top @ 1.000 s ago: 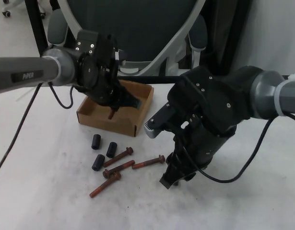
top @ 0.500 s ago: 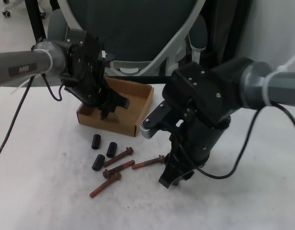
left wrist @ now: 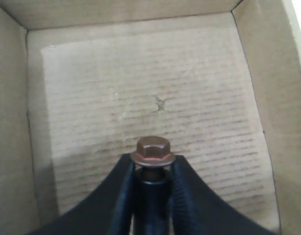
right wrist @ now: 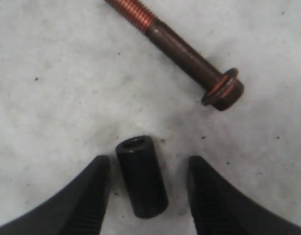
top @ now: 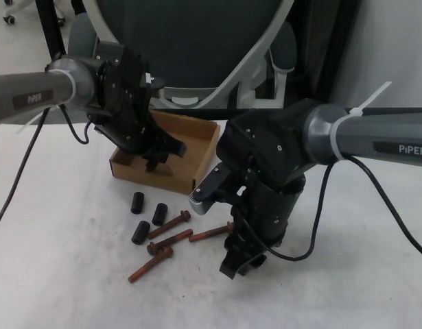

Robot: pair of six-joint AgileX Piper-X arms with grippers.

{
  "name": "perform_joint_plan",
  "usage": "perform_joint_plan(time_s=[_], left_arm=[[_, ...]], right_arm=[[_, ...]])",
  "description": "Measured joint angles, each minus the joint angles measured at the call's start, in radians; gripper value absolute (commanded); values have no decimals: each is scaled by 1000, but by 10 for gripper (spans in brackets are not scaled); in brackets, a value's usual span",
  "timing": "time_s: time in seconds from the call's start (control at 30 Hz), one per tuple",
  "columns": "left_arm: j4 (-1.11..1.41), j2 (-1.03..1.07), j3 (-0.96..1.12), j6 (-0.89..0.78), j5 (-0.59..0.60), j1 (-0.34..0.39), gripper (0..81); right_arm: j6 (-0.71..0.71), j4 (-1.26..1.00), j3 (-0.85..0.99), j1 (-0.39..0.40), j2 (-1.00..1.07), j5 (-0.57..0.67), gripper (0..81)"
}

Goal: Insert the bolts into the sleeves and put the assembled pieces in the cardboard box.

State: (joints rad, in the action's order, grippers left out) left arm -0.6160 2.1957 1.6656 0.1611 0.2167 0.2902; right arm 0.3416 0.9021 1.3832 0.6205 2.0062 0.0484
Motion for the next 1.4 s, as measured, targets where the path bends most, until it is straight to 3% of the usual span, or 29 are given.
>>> perform_joint_plan(time_s=[0.2, 0.43, 0.57, 0.77, 0.93, 1.03, 1.1, 1.2, 1.33, 1.4], left_arm=[[-13, 0, 1, 0, 2, 0, 153], [-18, 0, 1, 1, 7, 0, 209], [-20, 0, 1, 1, 7, -3, 234], [-20, 0, 1, 1, 9, -16, 234], [-23, 0, 1, 1, 9, -28, 234], [-25, 0, 1, 1, 9, -31, 234], [-28, 0, 1, 1, 14, -31, 234], [-28, 0, 1, 2, 53, -31, 259], [-28, 0, 3, 2, 80, -31, 430], [-28, 0, 3, 2, 85, -31, 462]], right_arm=[[16, -63, 1, 0, 2, 0, 468], [16, -68, 1, 0, 2, -10, 300], [16, -53, 1, 0, 2, -13, 316], [16, -38, 1, 0, 2, -15, 471], [16, -37, 1, 0, 2, -20, 447], [16, -36, 1, 0, 2, -25, 375], [16, -36, 1, 0, 2, -34, 266], [16, -34, 1, 0, 2, -48, 8], [16, -34, 1, 0, 2, -48, 2], [16, -34, 1, 0, 2, -48, 2]])
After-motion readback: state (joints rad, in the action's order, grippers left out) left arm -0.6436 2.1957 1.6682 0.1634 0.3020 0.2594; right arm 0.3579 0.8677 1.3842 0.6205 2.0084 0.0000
